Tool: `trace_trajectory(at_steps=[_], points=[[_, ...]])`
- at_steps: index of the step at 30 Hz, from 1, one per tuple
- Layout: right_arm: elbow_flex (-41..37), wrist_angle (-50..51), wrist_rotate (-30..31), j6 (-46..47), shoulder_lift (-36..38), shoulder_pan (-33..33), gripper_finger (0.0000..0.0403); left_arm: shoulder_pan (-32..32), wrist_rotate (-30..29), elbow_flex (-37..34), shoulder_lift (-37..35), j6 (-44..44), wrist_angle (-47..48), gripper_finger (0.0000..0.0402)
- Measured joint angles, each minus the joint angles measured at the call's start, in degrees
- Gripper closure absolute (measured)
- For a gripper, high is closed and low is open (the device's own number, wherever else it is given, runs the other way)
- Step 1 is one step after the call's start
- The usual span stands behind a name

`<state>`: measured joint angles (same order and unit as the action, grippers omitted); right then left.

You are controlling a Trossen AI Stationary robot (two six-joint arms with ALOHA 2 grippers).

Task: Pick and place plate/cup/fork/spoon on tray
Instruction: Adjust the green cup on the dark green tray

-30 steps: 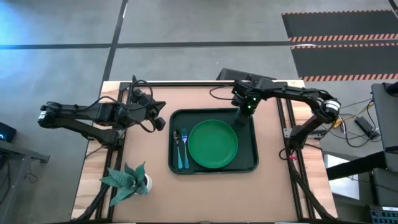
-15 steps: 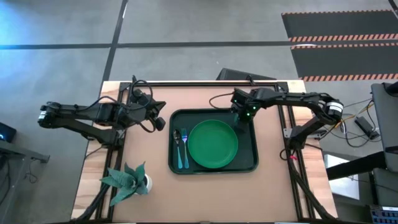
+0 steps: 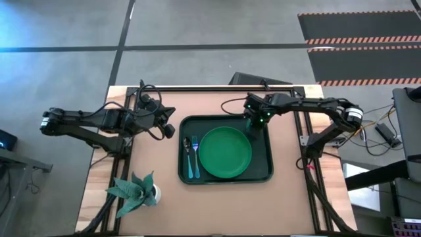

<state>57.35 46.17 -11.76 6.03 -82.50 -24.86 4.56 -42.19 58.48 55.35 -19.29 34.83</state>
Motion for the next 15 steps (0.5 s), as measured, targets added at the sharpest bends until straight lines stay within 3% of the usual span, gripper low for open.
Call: trace_trajectory(at_steps=[15], points=[[-0.1, 3.9, 4.2, 3.1, -0.1, 2.2, 0.0395, 0.0, 0.3, -0.6, 0.0, 0.0, 0.1, 0.0402]])
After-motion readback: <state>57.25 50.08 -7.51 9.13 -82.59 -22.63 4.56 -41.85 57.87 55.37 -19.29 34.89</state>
